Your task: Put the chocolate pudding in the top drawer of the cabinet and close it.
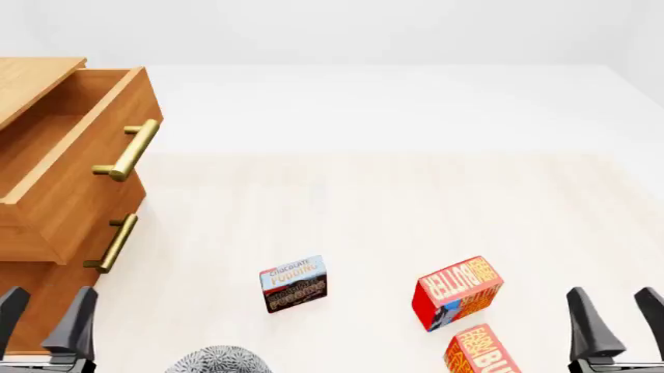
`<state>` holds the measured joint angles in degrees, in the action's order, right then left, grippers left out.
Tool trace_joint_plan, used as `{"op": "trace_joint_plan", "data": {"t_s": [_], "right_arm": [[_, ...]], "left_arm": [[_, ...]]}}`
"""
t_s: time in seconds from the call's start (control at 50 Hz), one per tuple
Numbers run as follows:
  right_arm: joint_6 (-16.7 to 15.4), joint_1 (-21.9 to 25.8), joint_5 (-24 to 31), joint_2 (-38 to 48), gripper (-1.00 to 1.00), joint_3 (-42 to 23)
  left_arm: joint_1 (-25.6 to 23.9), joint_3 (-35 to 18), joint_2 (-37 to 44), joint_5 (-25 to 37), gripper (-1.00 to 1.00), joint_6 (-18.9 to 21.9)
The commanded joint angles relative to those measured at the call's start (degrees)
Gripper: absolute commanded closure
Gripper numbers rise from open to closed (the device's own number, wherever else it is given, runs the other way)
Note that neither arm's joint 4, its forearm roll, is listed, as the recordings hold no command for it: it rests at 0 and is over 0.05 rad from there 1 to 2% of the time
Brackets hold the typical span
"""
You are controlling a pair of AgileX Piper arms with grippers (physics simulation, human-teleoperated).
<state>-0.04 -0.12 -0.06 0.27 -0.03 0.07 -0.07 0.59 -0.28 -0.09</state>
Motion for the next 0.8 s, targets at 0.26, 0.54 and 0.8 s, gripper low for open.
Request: {"op": "trace_joint_plan", "data": {"t_s": [0.26, 0.54, 0.8], "right_arm": [[0.0, 0.72, 0.24, 0.0, -1.0, -0.13], [-0.13, 0.62, 0.16, -0.06, -1.0, -0.11], [-0.16, 0.64, 0.15, -0.07, -1.0, -0.11]], "left_arm": [[-0.18, -0.18, 1.64, -0.43, -1.0, -0.41], [-1.24, -6.17, -0.54, 4.91, -1.0, 2.41], [-3.0, -21.57, -0.59, 14.72, -1.0, 2.53]]}}
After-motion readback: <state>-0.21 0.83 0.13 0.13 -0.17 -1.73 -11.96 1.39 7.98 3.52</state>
